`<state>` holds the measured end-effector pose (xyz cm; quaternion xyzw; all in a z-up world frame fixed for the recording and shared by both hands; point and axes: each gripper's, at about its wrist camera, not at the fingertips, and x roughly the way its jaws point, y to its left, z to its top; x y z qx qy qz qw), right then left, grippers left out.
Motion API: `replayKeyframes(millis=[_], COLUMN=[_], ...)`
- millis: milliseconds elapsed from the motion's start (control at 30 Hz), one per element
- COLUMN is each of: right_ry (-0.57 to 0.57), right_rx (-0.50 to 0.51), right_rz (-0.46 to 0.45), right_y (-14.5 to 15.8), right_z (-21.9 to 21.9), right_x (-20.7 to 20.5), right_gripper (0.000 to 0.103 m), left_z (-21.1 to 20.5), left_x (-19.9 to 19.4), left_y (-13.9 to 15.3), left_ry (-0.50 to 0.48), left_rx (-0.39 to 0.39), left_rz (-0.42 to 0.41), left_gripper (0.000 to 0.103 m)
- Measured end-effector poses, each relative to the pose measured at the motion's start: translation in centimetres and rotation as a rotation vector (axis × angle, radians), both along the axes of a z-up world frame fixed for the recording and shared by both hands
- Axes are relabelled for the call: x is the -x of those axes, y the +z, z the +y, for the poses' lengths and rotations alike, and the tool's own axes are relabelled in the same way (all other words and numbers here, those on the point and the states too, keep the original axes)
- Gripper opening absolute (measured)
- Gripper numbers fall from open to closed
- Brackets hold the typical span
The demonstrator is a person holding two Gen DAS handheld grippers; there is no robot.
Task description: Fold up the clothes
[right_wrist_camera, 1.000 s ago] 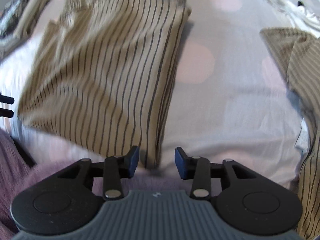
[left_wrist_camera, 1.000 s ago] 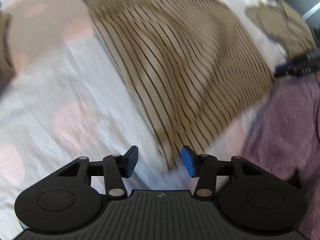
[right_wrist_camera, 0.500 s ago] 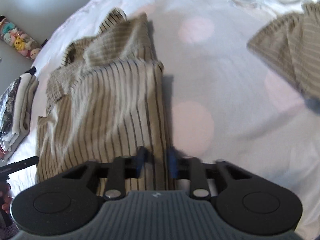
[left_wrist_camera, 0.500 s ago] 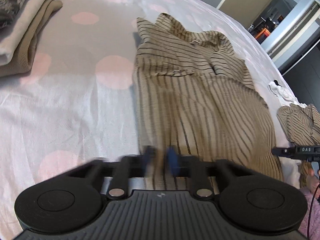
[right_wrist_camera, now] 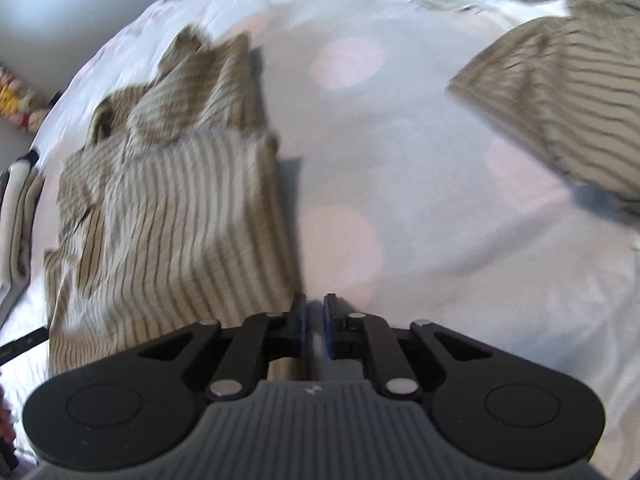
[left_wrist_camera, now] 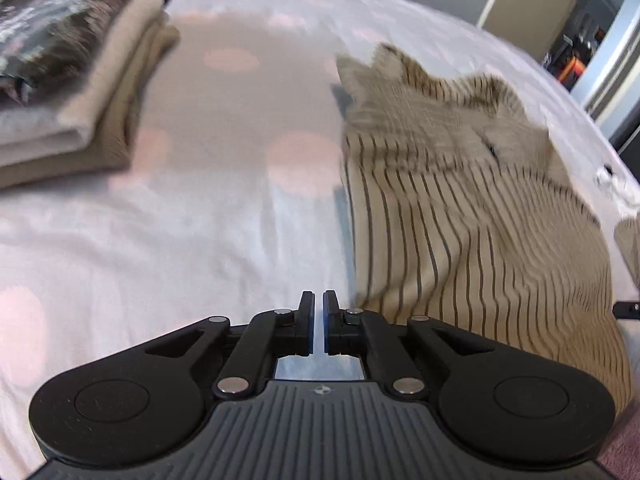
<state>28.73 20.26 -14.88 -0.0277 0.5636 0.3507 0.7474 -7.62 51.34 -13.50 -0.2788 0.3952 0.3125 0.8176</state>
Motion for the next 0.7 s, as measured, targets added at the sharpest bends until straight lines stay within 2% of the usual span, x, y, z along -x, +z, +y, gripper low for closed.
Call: replayKeyframes(millis=[67,133,167,233,300,433,533,700], right_ry=[0.011,0.058,0.099,0.173,0.236,0.306,0.352,0.490], right_rx=[-0.053,-0.053,-0.041,-0.036,-0.042,-0.063,-0.046,0.030], right_rz=[0.026,0.011,-0.016,-0.068,-0.110,-0.136,-0.179,-0.269], right_y=[0.5,0.9,1.3,2.2,3.1,4.5,5.4,6.0], right_z=[-0.5,-0.3,0.1,0.9,1.8,4.4,7.0,10.3], right_x=[-0.6,-1.0,-1.1,-1.5,-2.2,-4.5,-5.8,-6.8], right_gripper=[0.022,0.033,0.035,0.036,0.038,0.048,0.060,0.060], left_z=[0.6,1.2,1.6,2.3,3.0,4.5,5.7,7.2], left_x=[0.3,-0.8,-1.5,-2.9,-4.3,-7.1,-9.7,-14.0], left_y=[0.8,1.4,1.7,2.3,2.9,4.1,4.1,3.1], left_ry=[-0.005,-0.047,-0.070,-0.116,-0.162,-0.254,-0.304,-0.425], left_rx=[-0.007,-0.031,-0.042,-0.065,-0.087,-0.132,-0.173,-0.245], left_rz=[-0.040,-0.037,-0.031,-0.018,-0.005,0.021,0.071,0.181], left_gripper=[0.020,0.030,0.036,0.043,0.047,0.054,0.057,0.057])
